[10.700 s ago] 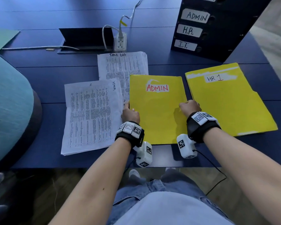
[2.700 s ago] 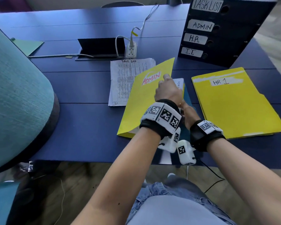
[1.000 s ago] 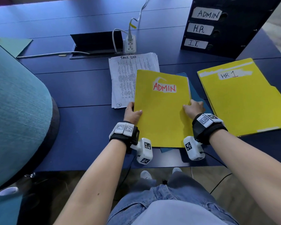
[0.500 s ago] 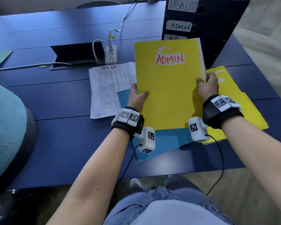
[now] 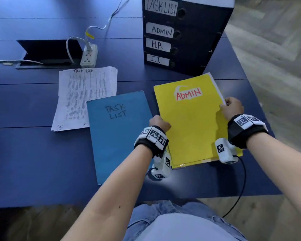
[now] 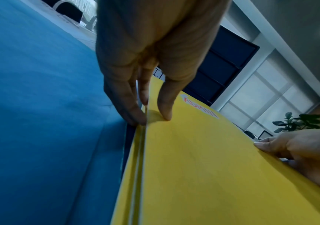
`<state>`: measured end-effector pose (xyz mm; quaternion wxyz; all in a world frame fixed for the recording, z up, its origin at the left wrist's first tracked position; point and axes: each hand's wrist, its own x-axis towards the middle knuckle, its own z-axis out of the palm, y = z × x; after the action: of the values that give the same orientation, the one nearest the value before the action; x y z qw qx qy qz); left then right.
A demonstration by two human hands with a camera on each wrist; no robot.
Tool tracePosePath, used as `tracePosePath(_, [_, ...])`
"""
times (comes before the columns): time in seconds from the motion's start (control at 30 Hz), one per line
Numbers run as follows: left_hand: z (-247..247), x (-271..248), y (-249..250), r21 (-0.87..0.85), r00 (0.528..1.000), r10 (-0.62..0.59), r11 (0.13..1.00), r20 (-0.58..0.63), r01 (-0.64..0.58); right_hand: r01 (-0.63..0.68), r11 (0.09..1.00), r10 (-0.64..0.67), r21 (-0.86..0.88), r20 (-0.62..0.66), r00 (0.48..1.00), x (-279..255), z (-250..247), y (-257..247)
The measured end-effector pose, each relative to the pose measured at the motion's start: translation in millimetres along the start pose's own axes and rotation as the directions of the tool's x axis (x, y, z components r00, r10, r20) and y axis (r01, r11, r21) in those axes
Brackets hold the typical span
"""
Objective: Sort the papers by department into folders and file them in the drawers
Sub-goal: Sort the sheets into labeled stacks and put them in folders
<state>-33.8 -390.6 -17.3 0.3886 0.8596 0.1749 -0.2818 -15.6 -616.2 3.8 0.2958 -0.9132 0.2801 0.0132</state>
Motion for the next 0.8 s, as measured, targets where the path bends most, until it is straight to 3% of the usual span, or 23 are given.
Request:
tracePosePath(0.13, [6.1, 0.5, 4.7, -0.047, 0.99, -0.009, 0.999, -0.141, 0.002, -0.043, 0.996, 0.05, -0.084, 0.087, 0.995, 10.0, 12.8, 10.8])
tracePosePath(0.3, [11.3, 1.4, 8.6, 0.151, 0.994, -0.024, 0.988, -0.102, 0.04, -0.084, 0.985, 0.11, -0.151, 0.171, 0.979, 3.6, 28.8, 12.4])
tracePosePath(0.47, [12.3, 3.5, 11.1, 0.213, 0.995, -0.03, 0.976, -0.096, 0.05, -0.045, 0.966, 0.109, -0.255, 0.247, 0.963, -4.8, 35.1, 12.1])
tracePosePath(0.7, [2.0, 4.2, 0.6, 0.156, 0.997, 0.033, 0.988, -0.065, -0.023, -0.051, 0.949, 0.121, -0.312, 0.209, 0.971, -8.5, 38.4, 2.0])
tracePosePath(0.8, [-14.8, 5.9, -10.3, 0.058, 0.986, 0.062, 0.997, -0.153, -0.054, -0.011, 0.942, 0.078, -0.336, 0.187, 0.979, -18.7, 38.4, -18.1])
